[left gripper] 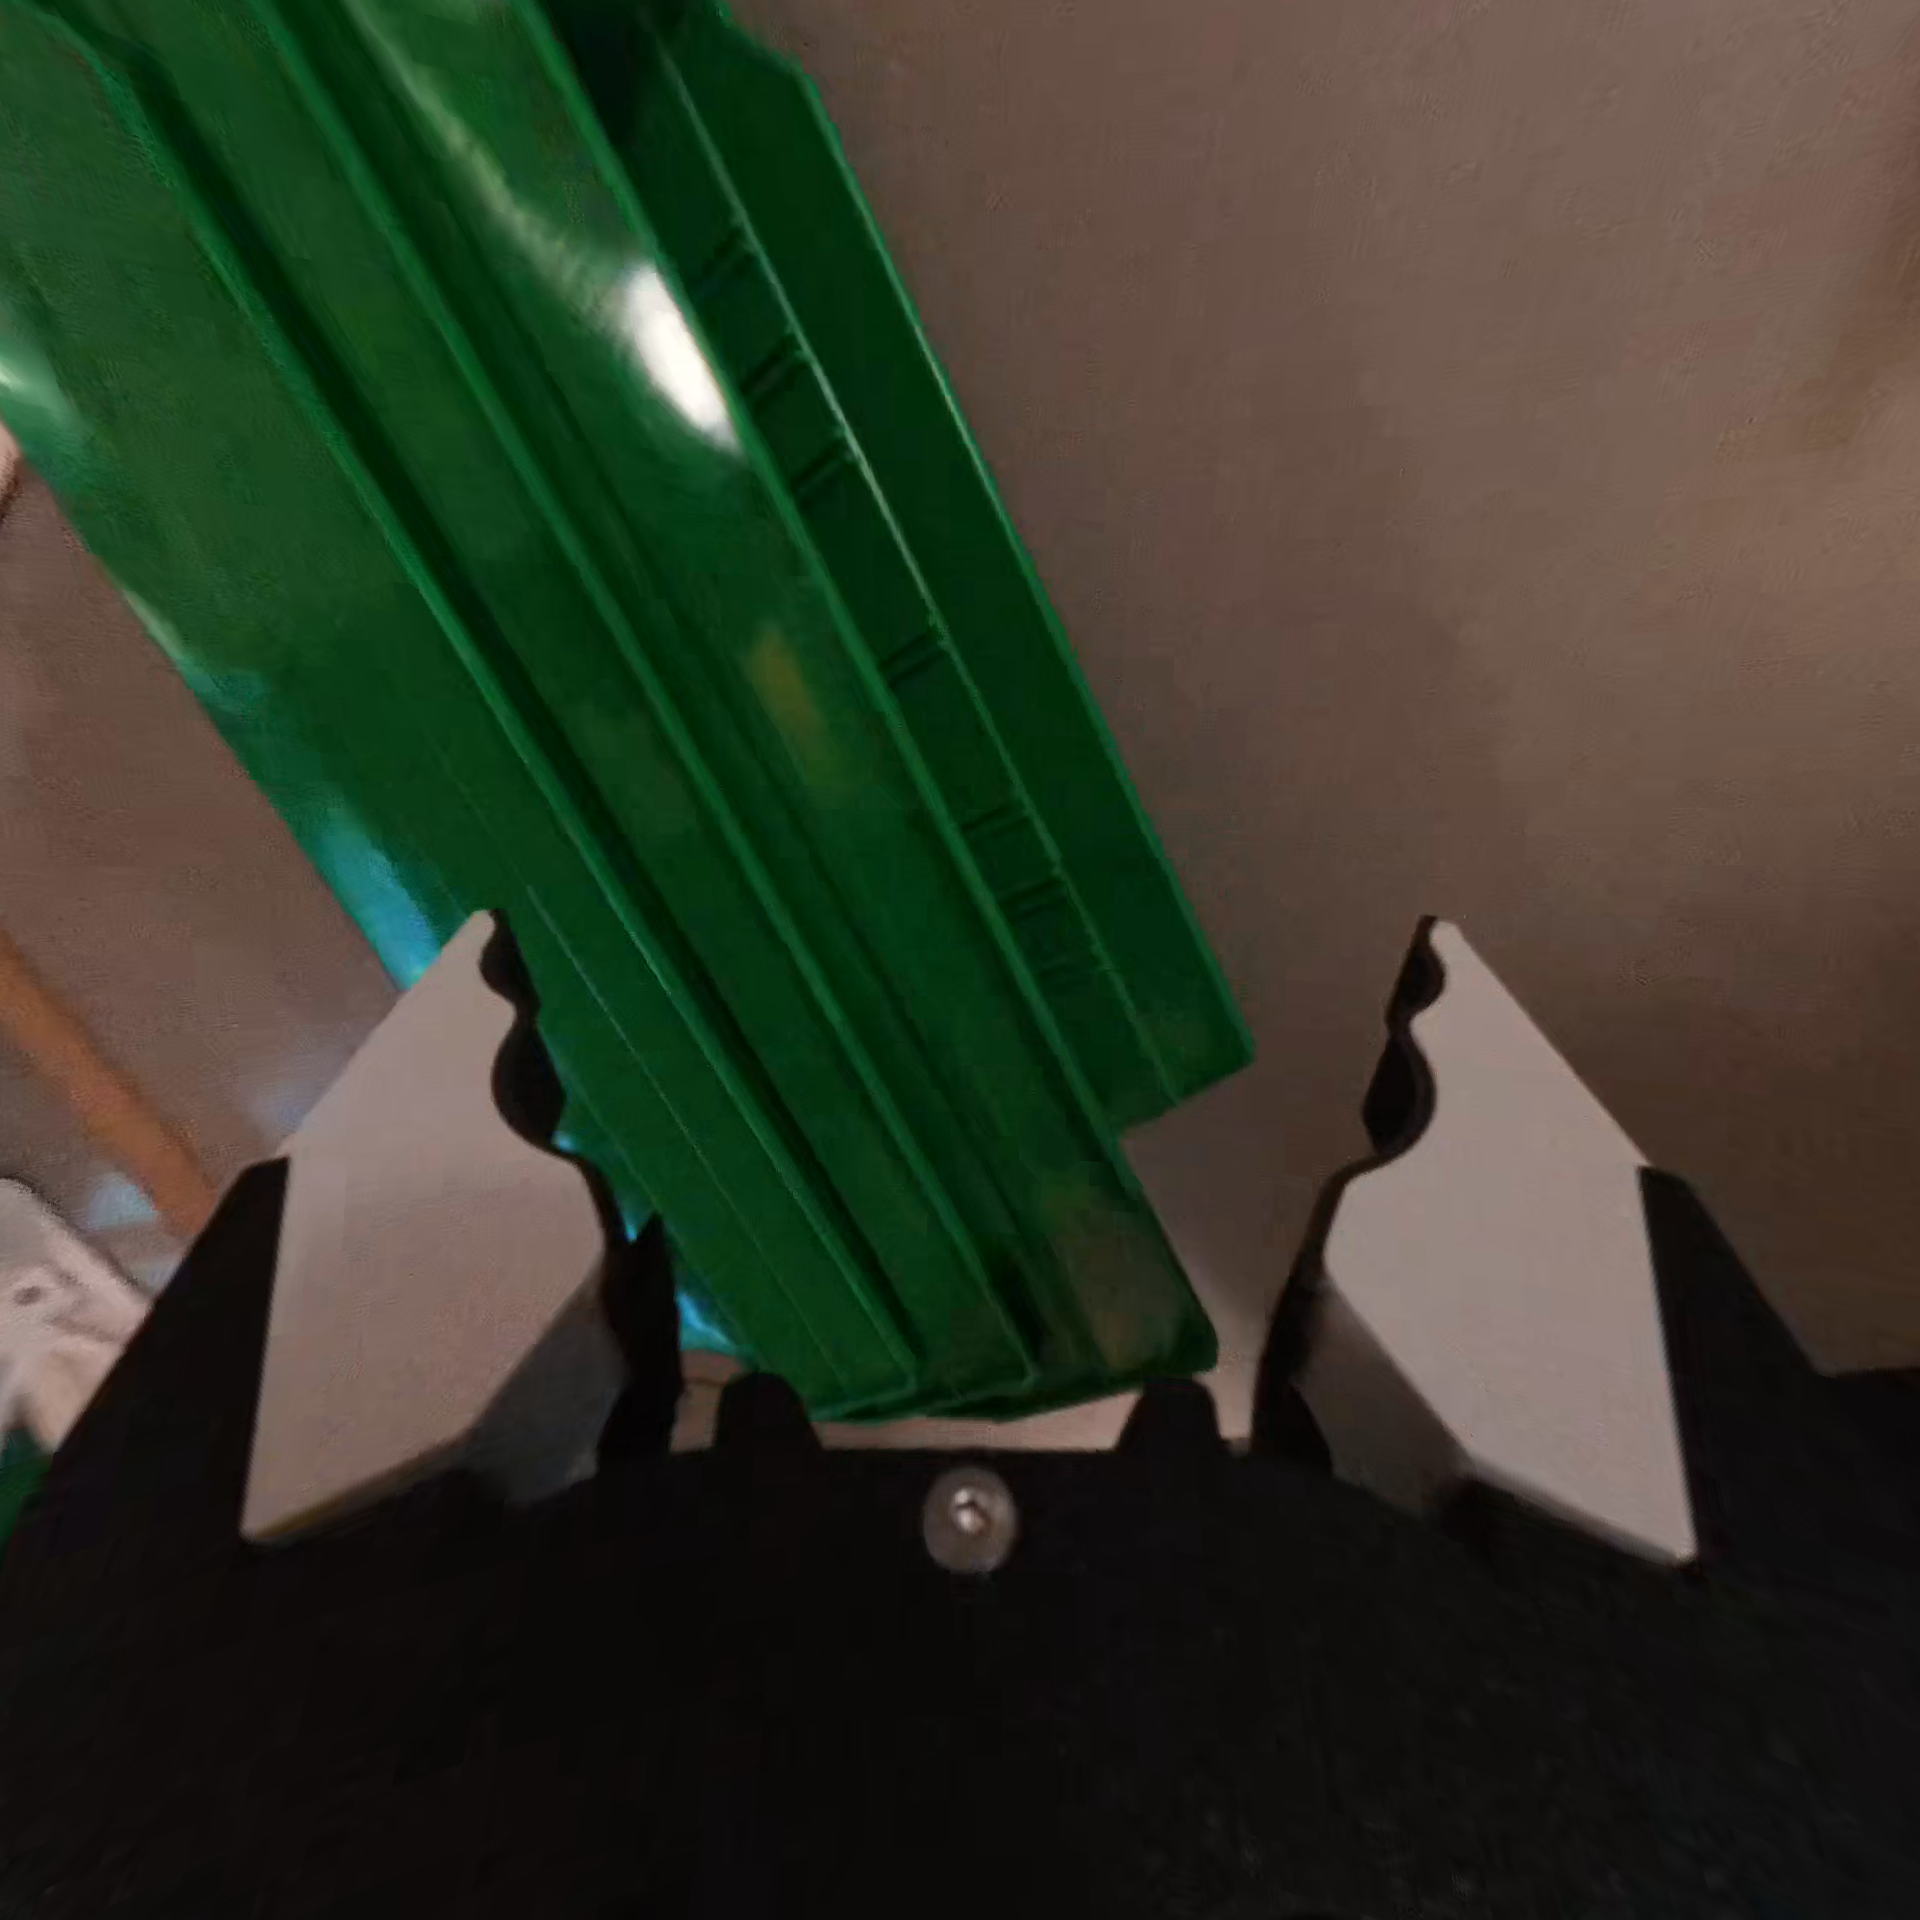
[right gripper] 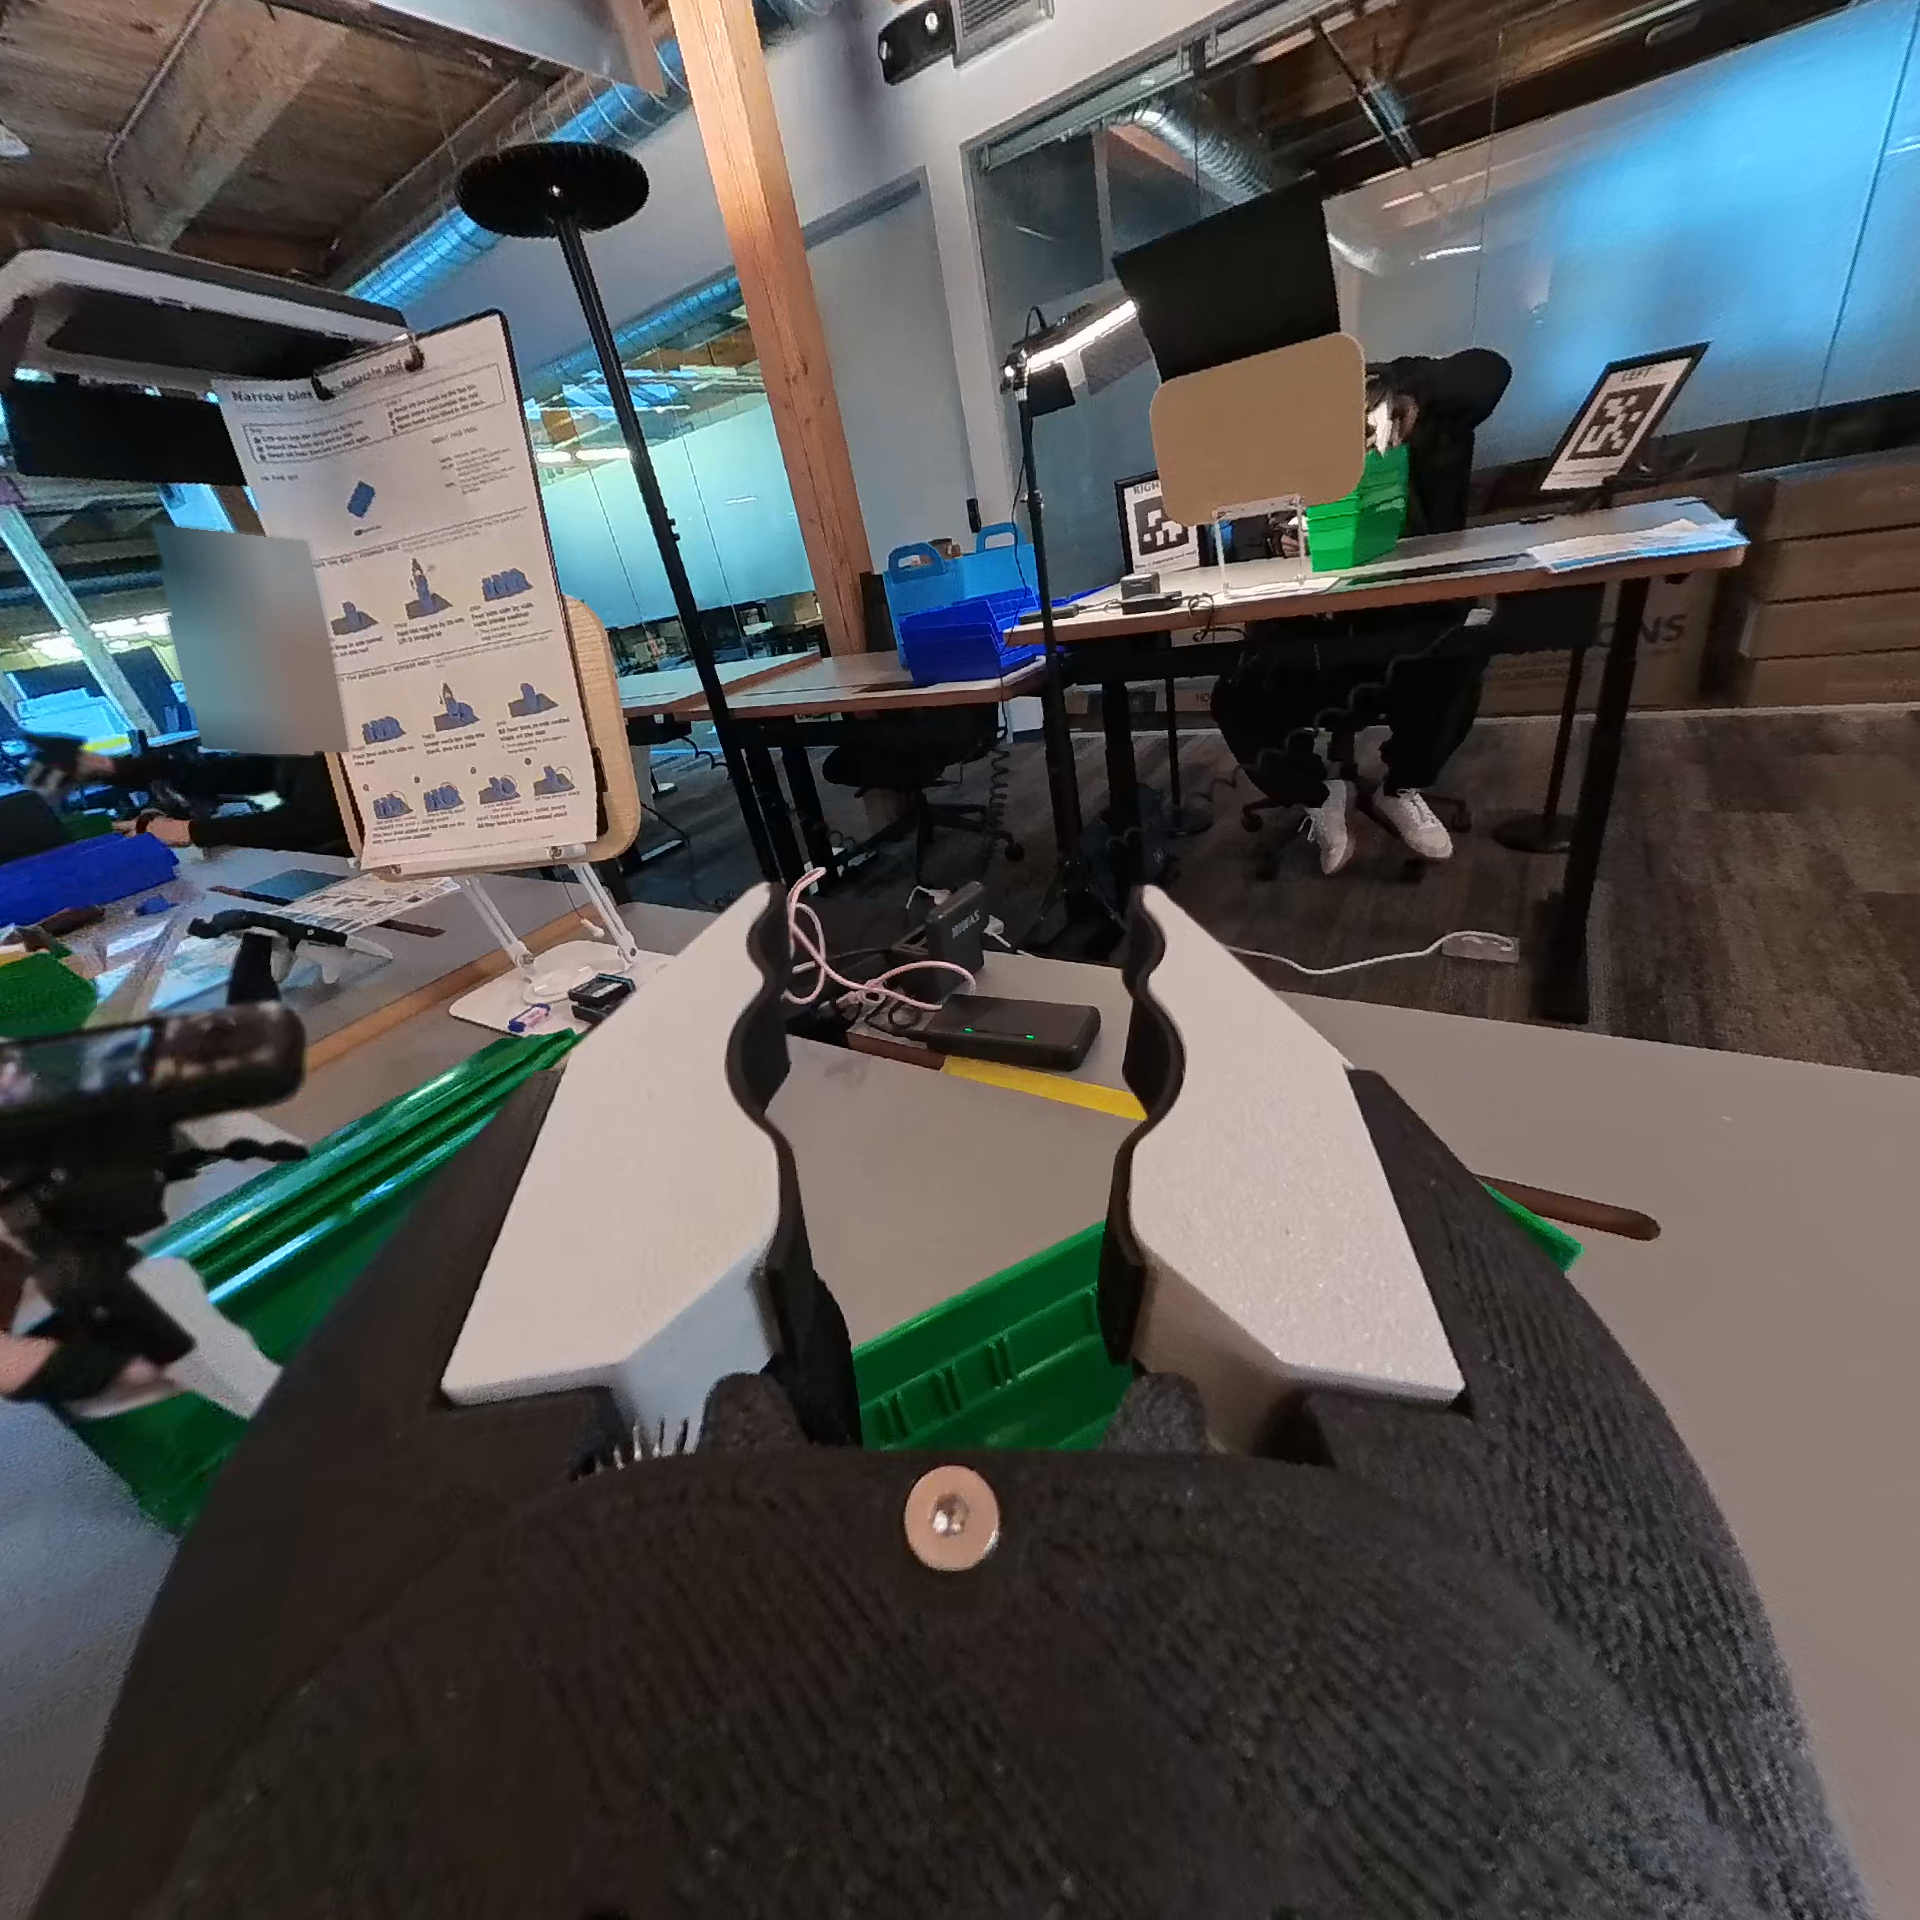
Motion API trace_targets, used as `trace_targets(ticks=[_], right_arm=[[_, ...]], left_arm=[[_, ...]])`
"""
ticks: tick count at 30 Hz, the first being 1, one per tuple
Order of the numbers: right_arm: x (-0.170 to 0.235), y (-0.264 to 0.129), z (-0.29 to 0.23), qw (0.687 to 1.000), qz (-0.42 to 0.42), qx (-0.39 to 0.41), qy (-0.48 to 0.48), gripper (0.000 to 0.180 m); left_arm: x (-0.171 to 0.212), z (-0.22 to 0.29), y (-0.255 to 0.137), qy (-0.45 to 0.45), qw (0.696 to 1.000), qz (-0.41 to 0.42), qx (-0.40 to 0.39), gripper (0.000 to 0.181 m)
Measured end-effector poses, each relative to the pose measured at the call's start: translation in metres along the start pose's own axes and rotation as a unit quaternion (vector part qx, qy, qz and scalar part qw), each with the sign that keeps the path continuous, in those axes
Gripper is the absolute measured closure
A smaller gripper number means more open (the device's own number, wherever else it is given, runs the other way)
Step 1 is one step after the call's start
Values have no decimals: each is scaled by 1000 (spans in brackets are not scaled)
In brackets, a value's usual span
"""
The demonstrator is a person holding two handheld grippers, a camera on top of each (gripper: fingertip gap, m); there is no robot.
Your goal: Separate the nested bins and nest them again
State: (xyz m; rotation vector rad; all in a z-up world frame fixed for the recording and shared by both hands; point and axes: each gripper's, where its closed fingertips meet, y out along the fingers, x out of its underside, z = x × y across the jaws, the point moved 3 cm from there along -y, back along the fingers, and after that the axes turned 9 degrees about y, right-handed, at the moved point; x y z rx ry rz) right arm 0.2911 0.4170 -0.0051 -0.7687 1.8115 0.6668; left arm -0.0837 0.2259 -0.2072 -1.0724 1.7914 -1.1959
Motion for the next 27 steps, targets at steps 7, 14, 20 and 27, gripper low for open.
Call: trace_targets(ticks=[7, 14, 20, 27], right_arm=[[6, 5, -7, 1000, -16, -8, -11, 116], [9, 9, -9, 999, -27, -11, -14, 116], [9, 9, -9, 1000, -25, -11, -16, 116], [8, 7, -5, 1000, -22, -3, -15, 117]], left_arm=[[20, -24, 15, 40, 968, -113, -219, 55], [47, -59, 19, 142, 897, -203, -366, 145], [72, -103, -9, -53, 981, -72, -170, 170], [103, -129, 15, -200, 963, 28, 180, 169]])
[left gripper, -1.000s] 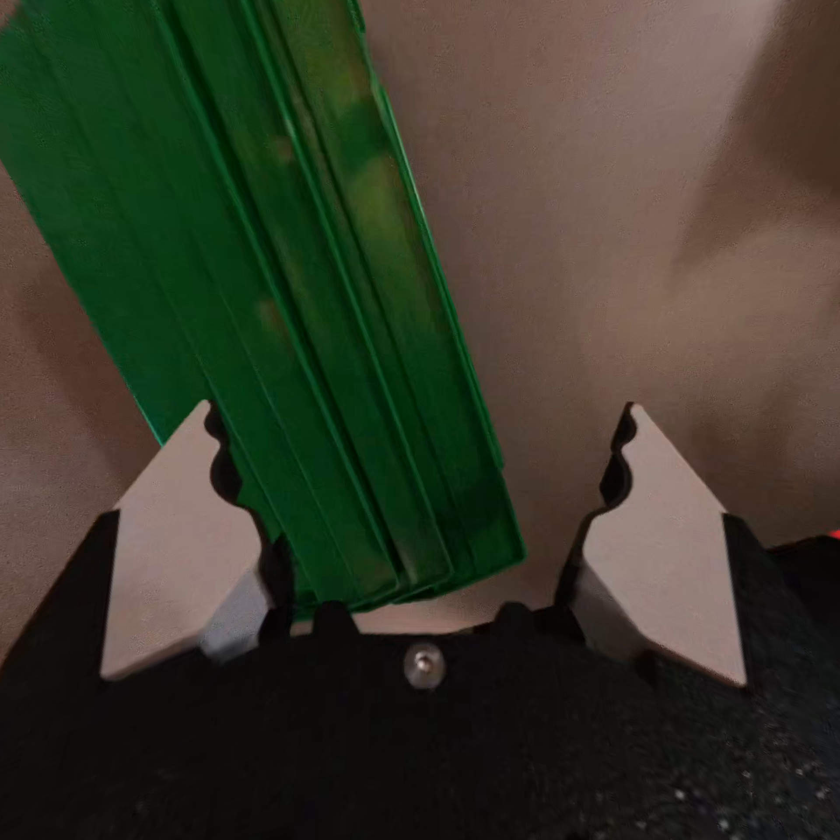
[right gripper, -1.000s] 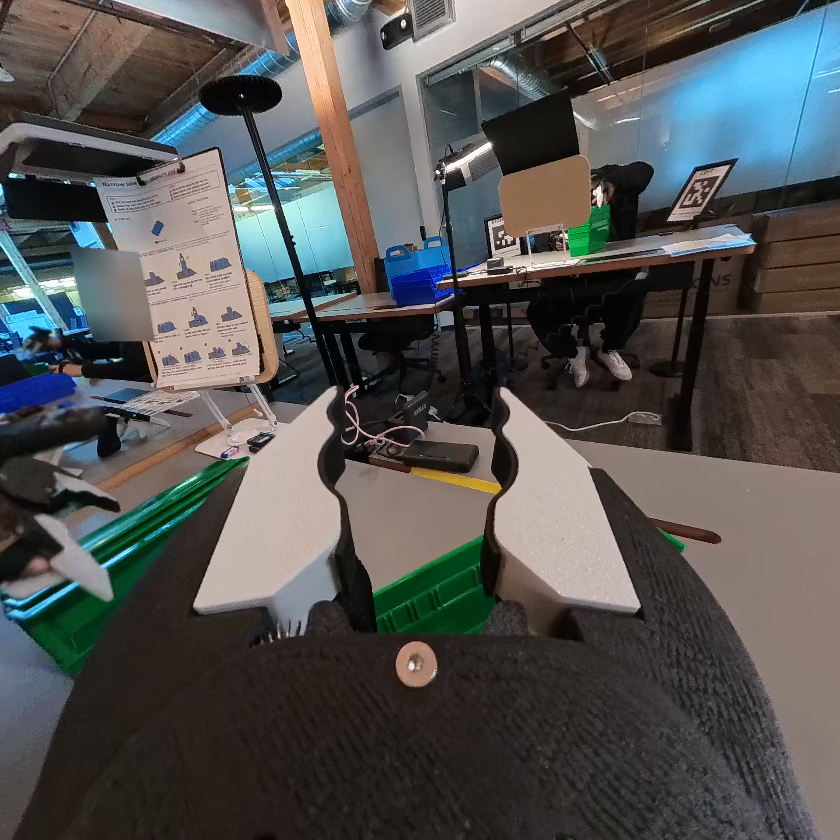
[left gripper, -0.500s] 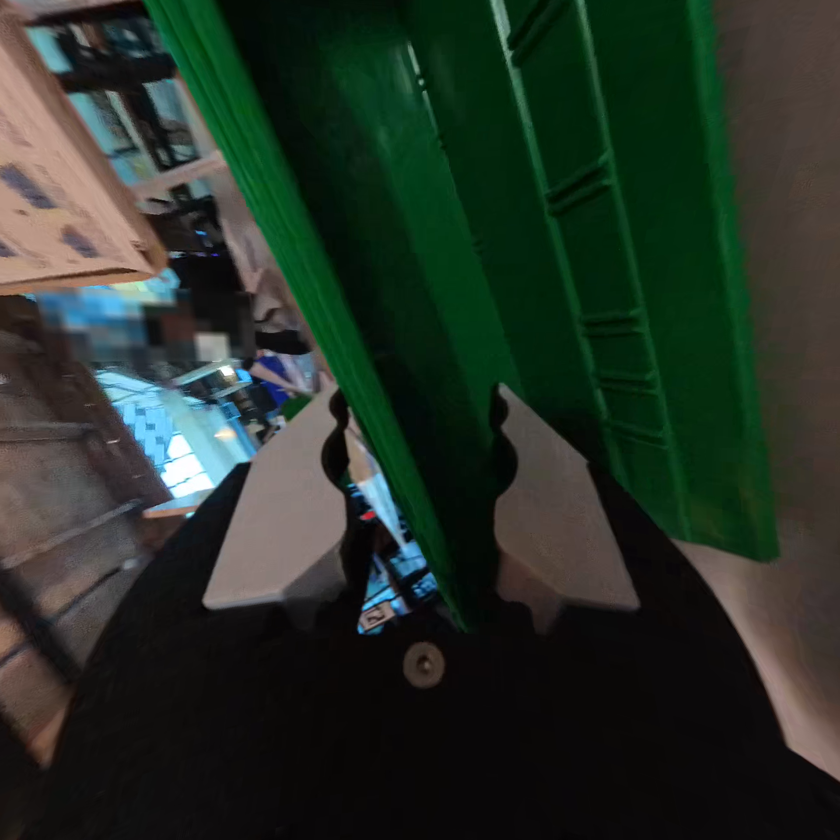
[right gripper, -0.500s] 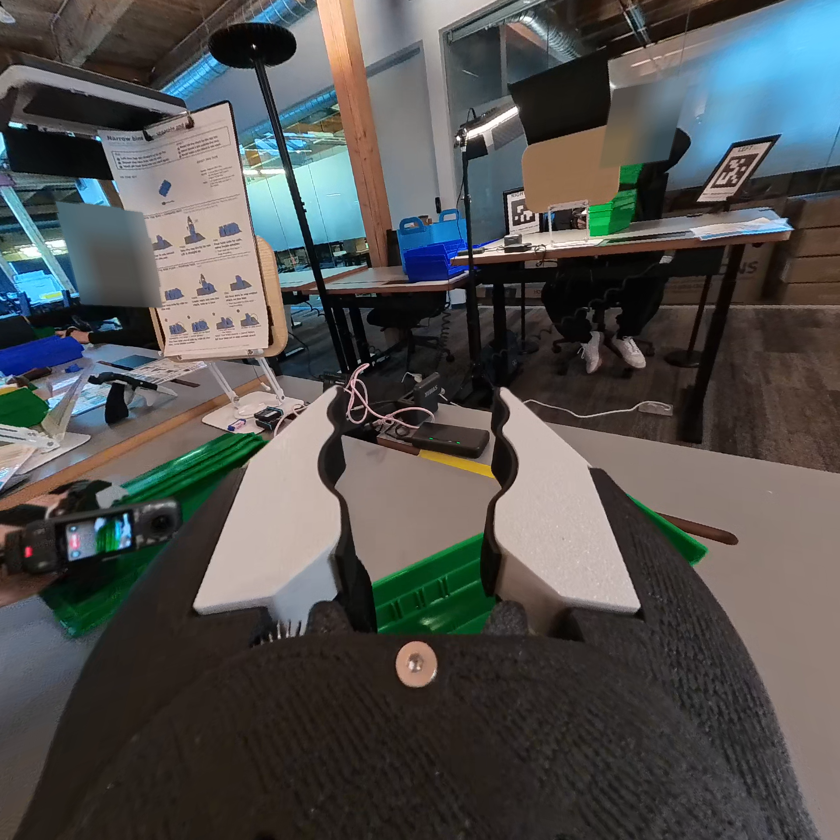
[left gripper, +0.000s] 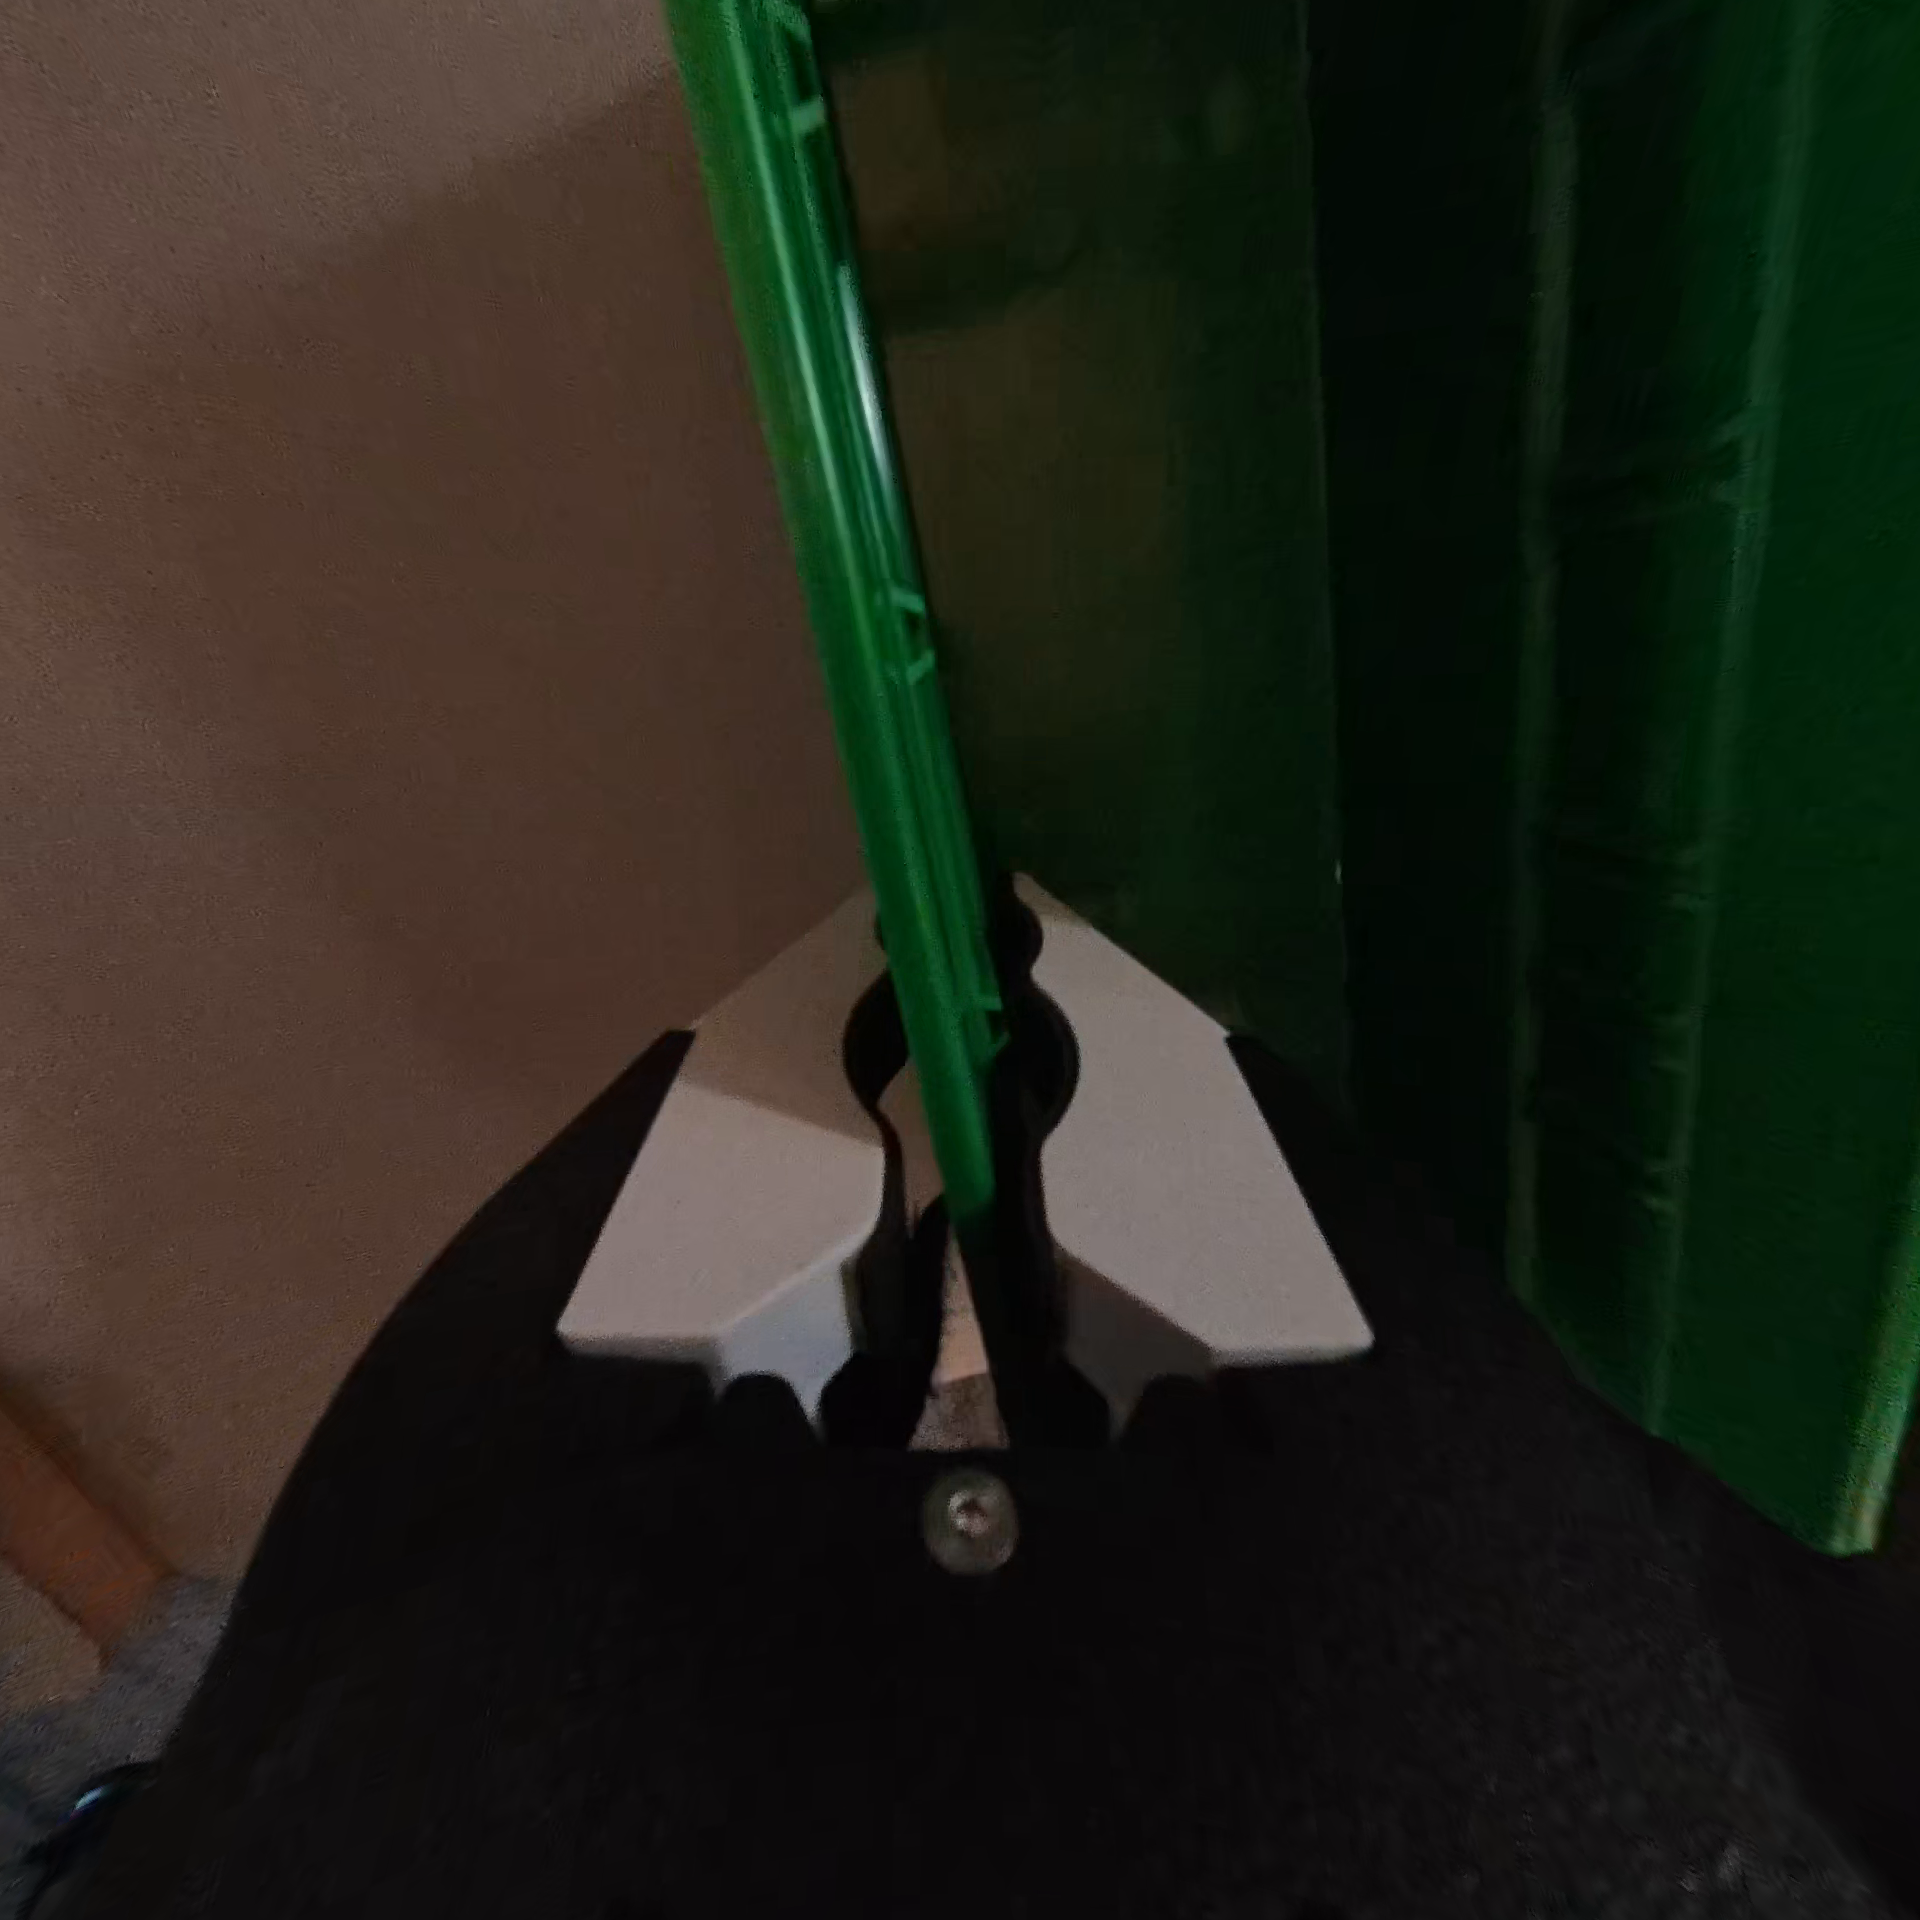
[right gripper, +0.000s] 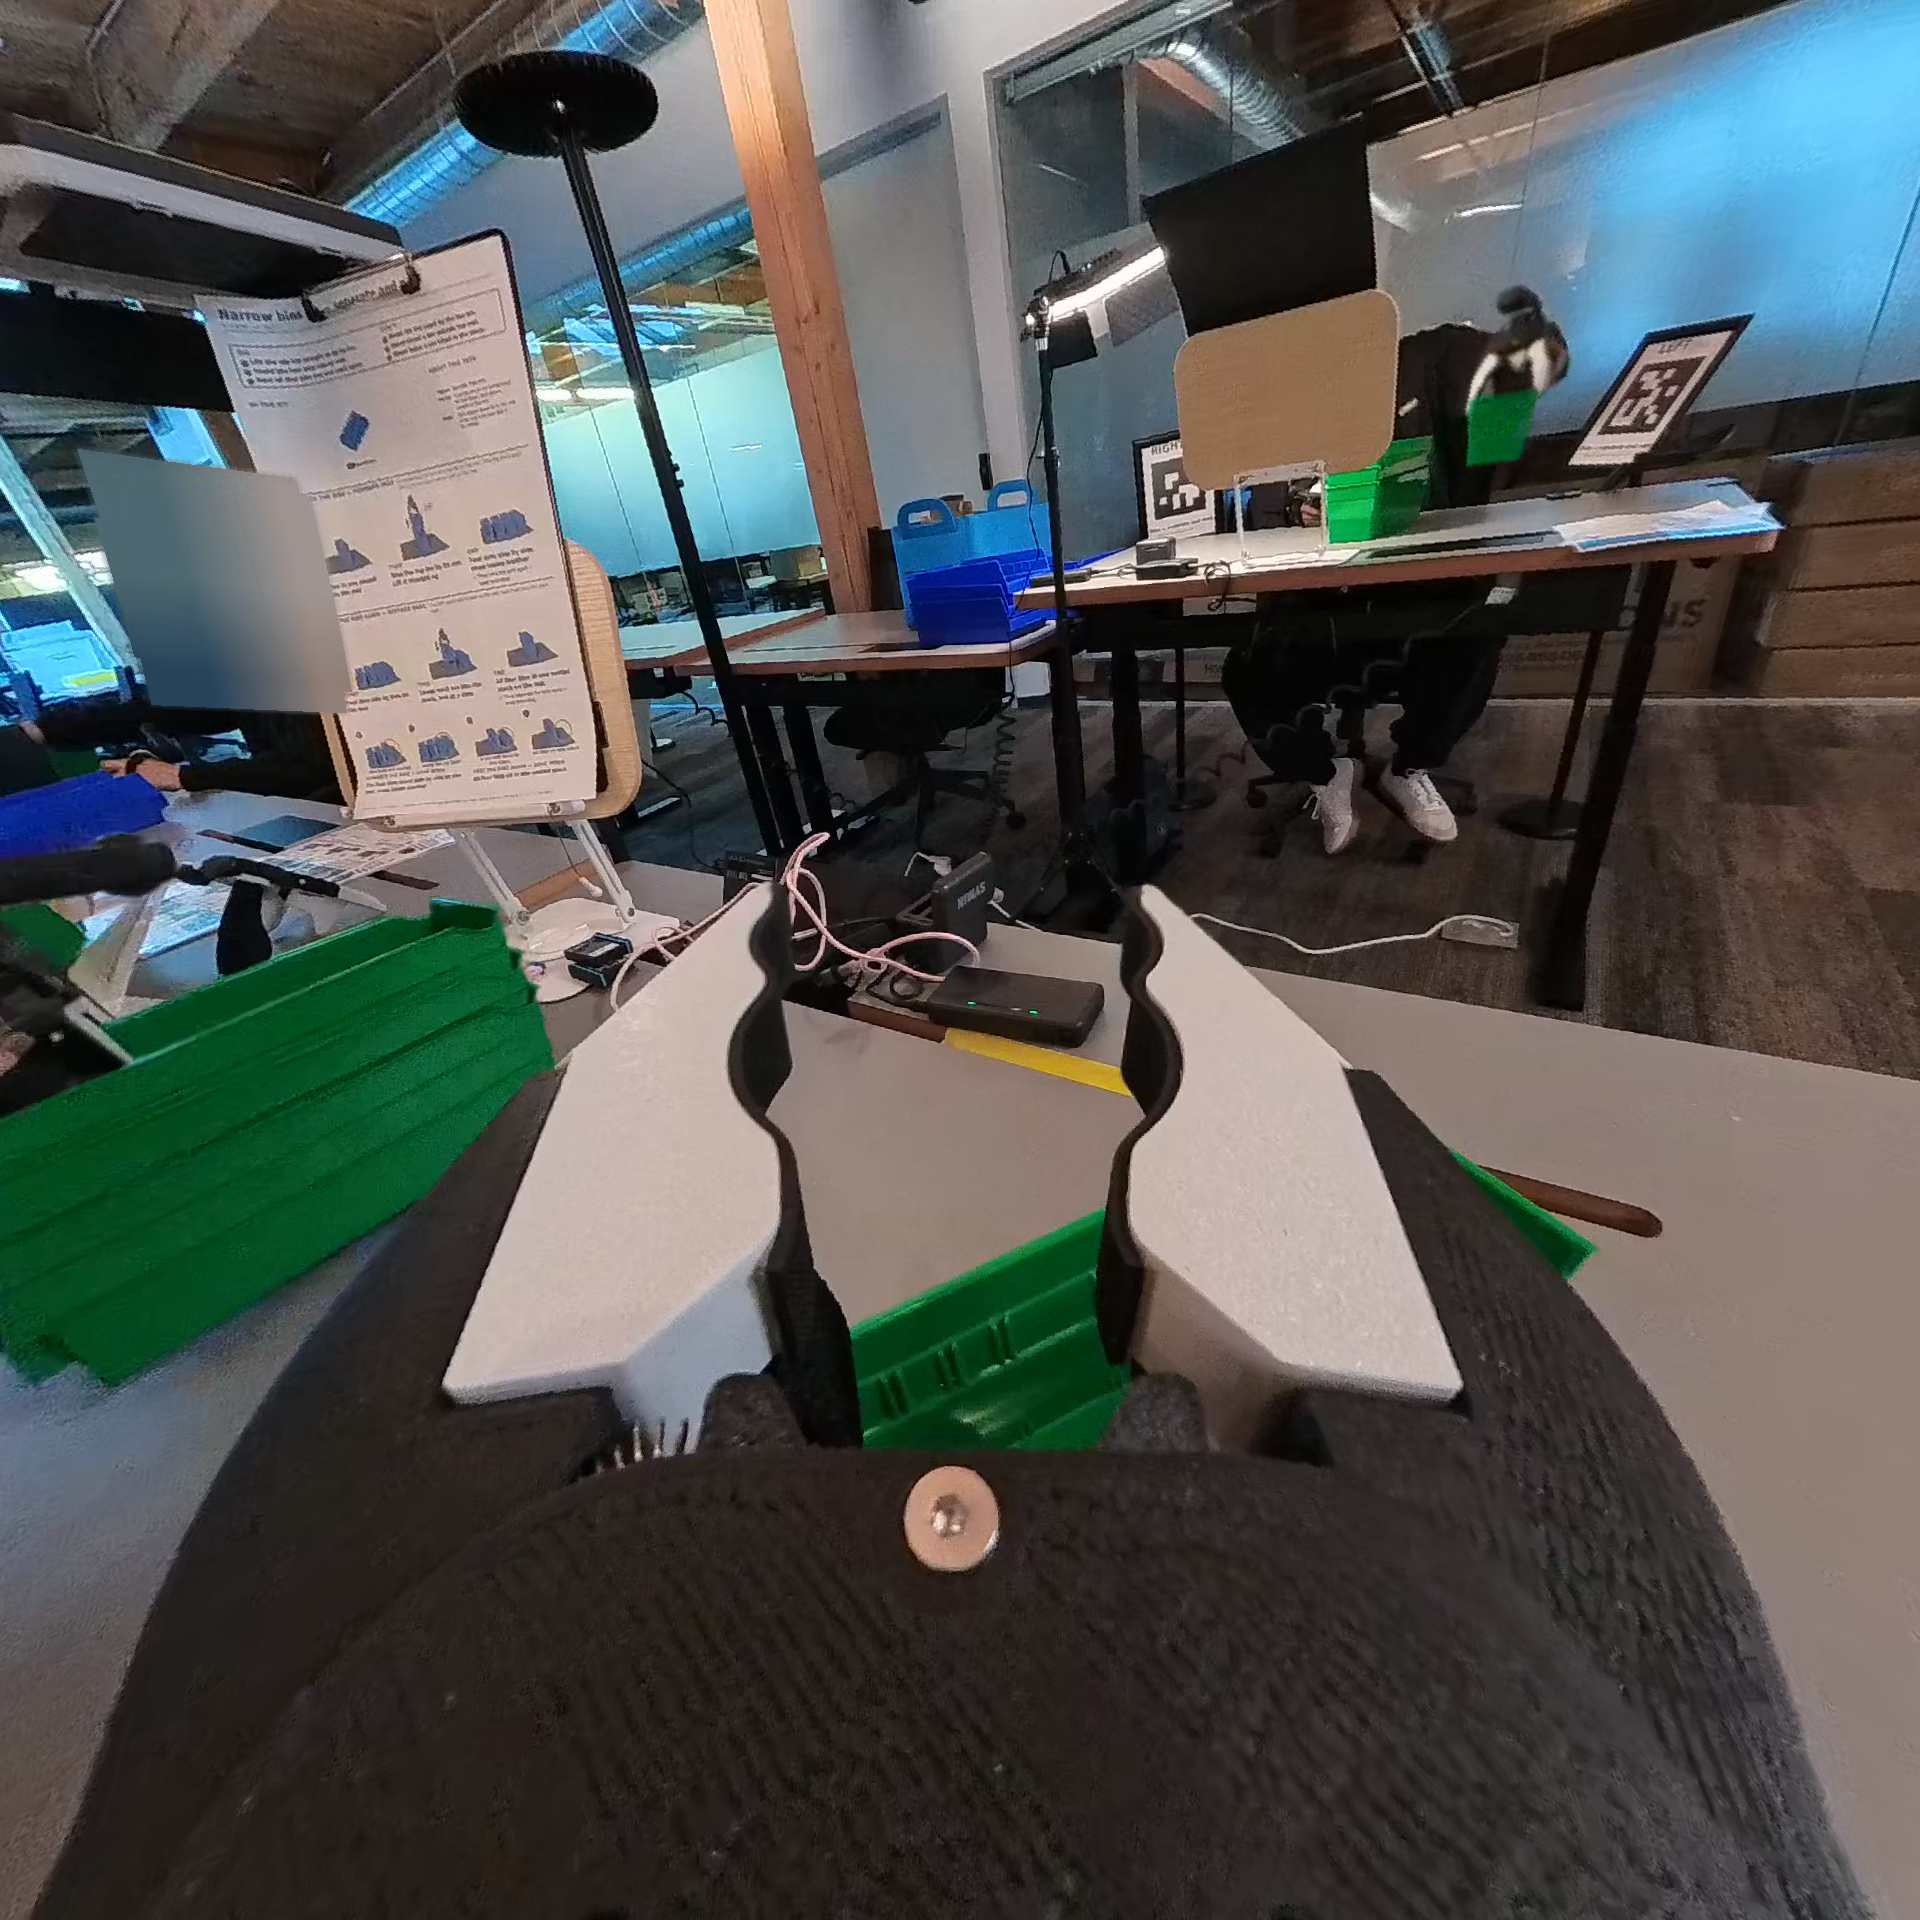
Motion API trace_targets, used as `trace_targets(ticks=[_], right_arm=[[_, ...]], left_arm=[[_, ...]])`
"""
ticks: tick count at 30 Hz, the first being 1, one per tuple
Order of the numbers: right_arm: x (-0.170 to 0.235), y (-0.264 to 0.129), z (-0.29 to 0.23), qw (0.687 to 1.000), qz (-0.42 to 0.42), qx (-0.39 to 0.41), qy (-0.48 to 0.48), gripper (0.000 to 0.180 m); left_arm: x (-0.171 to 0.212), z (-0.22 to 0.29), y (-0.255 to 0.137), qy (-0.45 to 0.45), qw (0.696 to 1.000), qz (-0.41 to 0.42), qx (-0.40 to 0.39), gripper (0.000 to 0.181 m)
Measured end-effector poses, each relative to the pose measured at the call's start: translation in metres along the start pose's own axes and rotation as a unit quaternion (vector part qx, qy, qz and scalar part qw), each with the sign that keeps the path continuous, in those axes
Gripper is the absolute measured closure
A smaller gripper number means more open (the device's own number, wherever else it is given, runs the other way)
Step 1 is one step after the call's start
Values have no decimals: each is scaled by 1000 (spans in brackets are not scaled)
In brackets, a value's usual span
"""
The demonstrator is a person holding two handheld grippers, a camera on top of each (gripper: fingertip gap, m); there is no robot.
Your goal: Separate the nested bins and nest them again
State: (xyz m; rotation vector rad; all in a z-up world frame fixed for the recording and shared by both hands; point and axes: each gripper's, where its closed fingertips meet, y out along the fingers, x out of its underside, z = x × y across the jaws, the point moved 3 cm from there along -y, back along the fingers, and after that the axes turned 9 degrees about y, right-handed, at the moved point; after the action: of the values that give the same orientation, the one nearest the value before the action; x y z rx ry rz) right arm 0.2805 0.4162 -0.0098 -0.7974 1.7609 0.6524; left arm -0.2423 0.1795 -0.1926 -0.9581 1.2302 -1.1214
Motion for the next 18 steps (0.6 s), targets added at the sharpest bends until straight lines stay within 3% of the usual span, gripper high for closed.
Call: trace_targets(ticks=[3, 5, 7, 9, 11, 15, 16, 18], right_arm=[[-1, -2, 1, 1000, 3, 4, -1, 117], [-2, -3, 2, 1000, 6, 6, -1, 117], [-2, -3, 3, 1000, 6, 7, 1, 117], [-2, -3, 3, 1000, 6, 8, 1, 117], [-1, -1, 3, 1000, 4, 7, 1, 117], [0, 1, 2, 1000, 2, 4, 1, 117], [0, 1, 1, 1000, 2, 3, 1, 117], [0, 2, 0, 1000, 1, 1, -1, 117]], left_arm=[[10, -20, 12, 32, 999, -9, -28, 151], [9, -34, 7, 44, 996, 12, -79, 104], [3, -50, -10, 50, 989, 39, -133, 70], [-6, -63, -37, 52, 979, 78, -180, 56], [-15, -63, -61, 23, 977, 120, -177, 26], [-44, -12, -71, -9, 987, 160, -4, 21], [-45, -1, -64, -9, 991, 131, 13, 21], [-42, 3, -44, -6, 998, 50, -30, 21]])
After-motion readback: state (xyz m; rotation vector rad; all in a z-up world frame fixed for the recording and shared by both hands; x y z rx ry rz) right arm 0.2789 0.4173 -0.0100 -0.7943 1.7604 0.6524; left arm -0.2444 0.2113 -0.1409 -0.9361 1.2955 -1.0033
